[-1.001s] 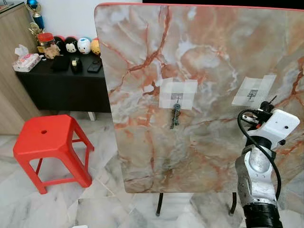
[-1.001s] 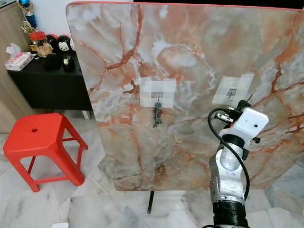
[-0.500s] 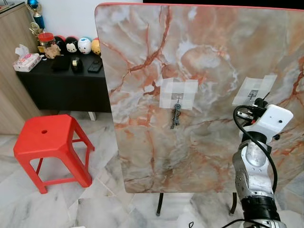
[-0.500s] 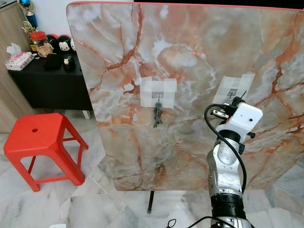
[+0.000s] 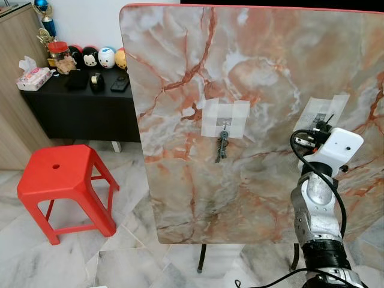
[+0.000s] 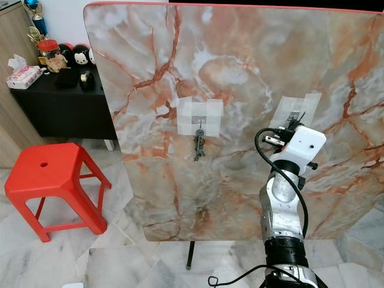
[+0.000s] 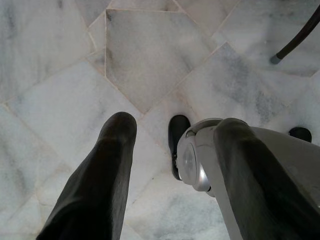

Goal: Hang keys on a hook

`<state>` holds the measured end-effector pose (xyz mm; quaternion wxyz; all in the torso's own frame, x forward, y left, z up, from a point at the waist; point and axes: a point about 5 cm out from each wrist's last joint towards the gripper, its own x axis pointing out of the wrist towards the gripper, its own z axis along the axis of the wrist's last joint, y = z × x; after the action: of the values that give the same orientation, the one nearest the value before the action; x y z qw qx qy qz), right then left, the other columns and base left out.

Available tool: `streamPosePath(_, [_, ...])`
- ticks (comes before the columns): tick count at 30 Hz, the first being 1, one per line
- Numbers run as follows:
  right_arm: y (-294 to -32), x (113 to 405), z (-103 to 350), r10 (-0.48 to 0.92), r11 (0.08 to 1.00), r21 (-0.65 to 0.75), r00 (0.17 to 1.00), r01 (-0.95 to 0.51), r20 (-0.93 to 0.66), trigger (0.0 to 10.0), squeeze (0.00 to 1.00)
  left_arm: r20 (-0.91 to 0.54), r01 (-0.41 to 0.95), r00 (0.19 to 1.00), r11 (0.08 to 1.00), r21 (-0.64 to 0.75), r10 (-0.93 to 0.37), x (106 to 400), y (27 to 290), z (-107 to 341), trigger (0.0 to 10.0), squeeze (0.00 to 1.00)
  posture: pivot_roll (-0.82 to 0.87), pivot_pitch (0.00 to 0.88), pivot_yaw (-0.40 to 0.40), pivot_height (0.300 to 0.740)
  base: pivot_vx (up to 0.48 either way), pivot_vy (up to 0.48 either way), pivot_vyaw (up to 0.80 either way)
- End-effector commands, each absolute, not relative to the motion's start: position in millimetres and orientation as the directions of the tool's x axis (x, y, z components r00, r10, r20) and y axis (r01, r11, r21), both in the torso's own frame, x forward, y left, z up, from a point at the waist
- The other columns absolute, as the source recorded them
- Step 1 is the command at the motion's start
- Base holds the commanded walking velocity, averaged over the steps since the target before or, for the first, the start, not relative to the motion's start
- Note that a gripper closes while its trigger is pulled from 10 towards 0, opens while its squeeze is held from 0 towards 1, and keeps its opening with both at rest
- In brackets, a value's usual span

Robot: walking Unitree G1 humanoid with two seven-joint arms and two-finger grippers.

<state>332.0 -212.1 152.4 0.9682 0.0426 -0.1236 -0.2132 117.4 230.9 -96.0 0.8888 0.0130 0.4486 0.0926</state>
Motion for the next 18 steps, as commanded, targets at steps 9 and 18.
streamPosePath(9, [-212, 340, 164, -0.416, 0.909, 0.141, 0.87, 0.392, 0.264, 10.0, 0.0, -0.815, -0.139, 0.556, 0.985, 0.104, 0.165, 116, 224, -99, 10.0, 0.0, 0.01, 0.0, -0.046, 0.74, 0.0, 0.0, 0.0])
streamPosePath(18, [-211, 346, 165, -0.41, 0.912, 0.132, 0.876, 0.389, 0.252, 10.0, 0.0, -0.816, -0.145, 0.554, 0.984, 0.105, 0.168, 111, 228, -99, 10.0, 0.0, 0.02, 0.0, -0.048, 0.74, 0.0, 0.0, 0.0])
